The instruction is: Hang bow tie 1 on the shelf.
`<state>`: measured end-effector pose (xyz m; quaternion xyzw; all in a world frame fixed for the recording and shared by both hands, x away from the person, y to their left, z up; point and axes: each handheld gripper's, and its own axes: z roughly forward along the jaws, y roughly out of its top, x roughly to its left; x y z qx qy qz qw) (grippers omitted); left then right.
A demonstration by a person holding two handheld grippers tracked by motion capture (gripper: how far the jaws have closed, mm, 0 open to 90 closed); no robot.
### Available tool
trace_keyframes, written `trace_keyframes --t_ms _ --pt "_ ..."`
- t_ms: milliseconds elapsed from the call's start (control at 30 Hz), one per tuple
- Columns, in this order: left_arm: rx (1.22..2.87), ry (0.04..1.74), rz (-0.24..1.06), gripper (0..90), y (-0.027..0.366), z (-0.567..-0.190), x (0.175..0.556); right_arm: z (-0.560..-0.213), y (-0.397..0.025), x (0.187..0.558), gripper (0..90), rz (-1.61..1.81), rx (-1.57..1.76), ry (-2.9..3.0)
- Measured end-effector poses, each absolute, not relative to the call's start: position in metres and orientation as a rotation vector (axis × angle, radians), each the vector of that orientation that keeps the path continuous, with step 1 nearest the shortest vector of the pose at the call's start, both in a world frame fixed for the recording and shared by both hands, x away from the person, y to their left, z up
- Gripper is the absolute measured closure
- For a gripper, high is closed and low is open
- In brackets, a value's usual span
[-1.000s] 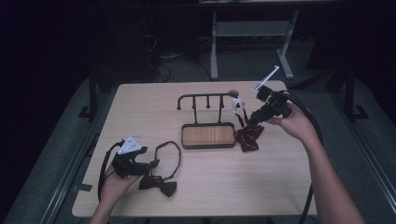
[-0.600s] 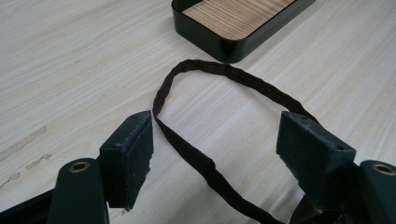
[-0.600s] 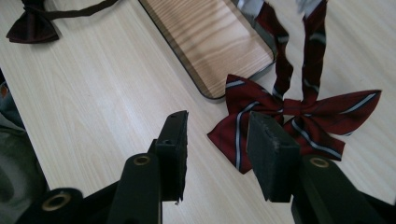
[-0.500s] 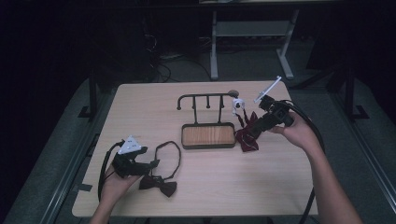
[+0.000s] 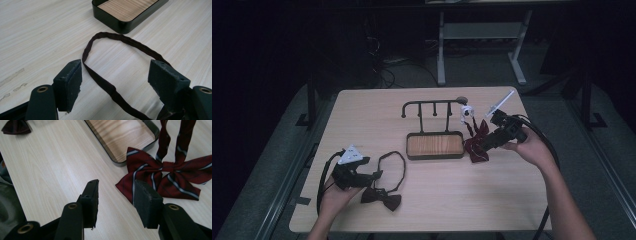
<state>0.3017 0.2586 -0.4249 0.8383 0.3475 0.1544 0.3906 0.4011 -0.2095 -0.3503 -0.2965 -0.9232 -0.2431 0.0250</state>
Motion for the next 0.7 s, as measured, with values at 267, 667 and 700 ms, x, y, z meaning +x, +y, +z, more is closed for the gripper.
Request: trace_keyframes --t_ms 267,667,700 --pt "2.12 0.876 0.394 27.8 0.258 -0.424 0.303 -0.365 -0.21 0.394 52.5 -0.753 -0.917 -2.833" --pt "2.142 0.865 0.406 27.7 0.257 -0.423 0.302 -0.381 -0.21 0.375 46.8 -0.763 -0.899 -2.839" --pt "2.144 0.866 0.406 27.8 0.257 -0.423 0.301 -0.385 -0.211 0.372 46.6 -0.758 -0.892 -2.852"
